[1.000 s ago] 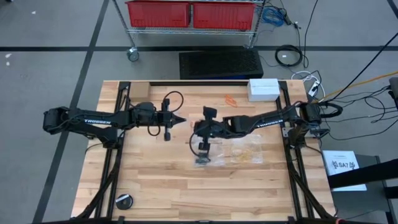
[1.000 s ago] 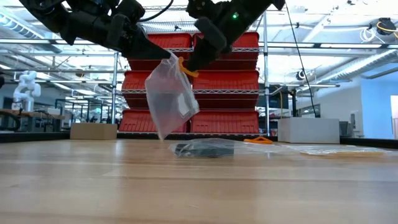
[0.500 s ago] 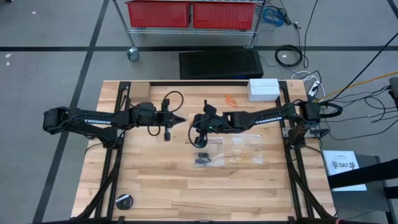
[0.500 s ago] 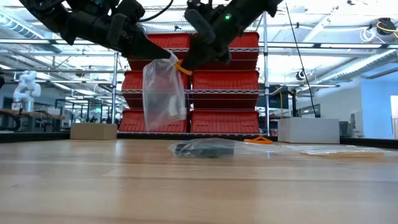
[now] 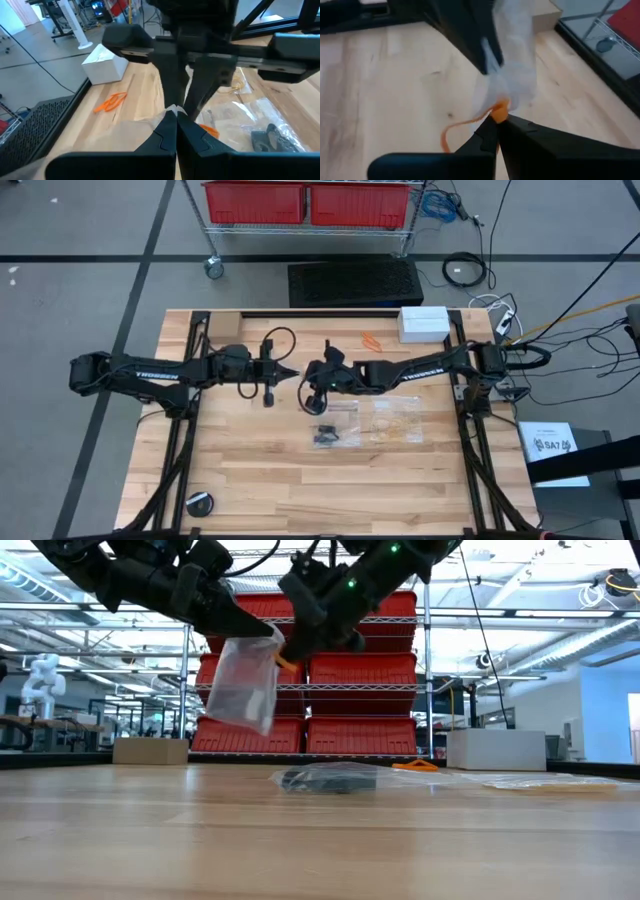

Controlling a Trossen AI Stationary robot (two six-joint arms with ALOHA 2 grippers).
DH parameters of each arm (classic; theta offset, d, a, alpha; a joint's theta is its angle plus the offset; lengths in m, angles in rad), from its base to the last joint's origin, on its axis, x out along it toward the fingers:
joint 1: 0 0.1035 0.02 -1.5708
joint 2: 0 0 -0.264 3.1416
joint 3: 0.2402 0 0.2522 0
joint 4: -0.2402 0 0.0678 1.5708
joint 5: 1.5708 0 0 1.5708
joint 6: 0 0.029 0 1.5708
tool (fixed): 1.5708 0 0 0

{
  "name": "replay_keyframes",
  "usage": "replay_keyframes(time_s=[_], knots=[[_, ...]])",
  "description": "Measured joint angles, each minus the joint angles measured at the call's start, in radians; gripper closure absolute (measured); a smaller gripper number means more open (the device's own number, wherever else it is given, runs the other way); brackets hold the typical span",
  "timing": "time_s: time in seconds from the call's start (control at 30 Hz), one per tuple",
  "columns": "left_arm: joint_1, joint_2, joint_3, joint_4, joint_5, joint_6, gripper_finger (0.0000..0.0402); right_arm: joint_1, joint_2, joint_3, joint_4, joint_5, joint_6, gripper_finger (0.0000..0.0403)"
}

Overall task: Sort rubber bands
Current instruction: Put the orange rubber band into the open transparent zip bag

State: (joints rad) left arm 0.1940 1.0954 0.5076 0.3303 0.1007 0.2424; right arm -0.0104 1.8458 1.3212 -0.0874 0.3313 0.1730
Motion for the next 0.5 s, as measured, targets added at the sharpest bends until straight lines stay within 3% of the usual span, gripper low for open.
replay_keyframes(time_s=[0.37,0.5], knots=[[-0.001,0.000,0.000,-0.002,0.001,0.000,0.0401,-0.013,0.017,-0.002,0.131,0.081,-0.114,0.0403],[0.000,0.000,0.000,-0.008,0.003,0.000,0.0401,-0.026,0.023,-0.002,0.145,-0.024,-0.159,0.0403]])
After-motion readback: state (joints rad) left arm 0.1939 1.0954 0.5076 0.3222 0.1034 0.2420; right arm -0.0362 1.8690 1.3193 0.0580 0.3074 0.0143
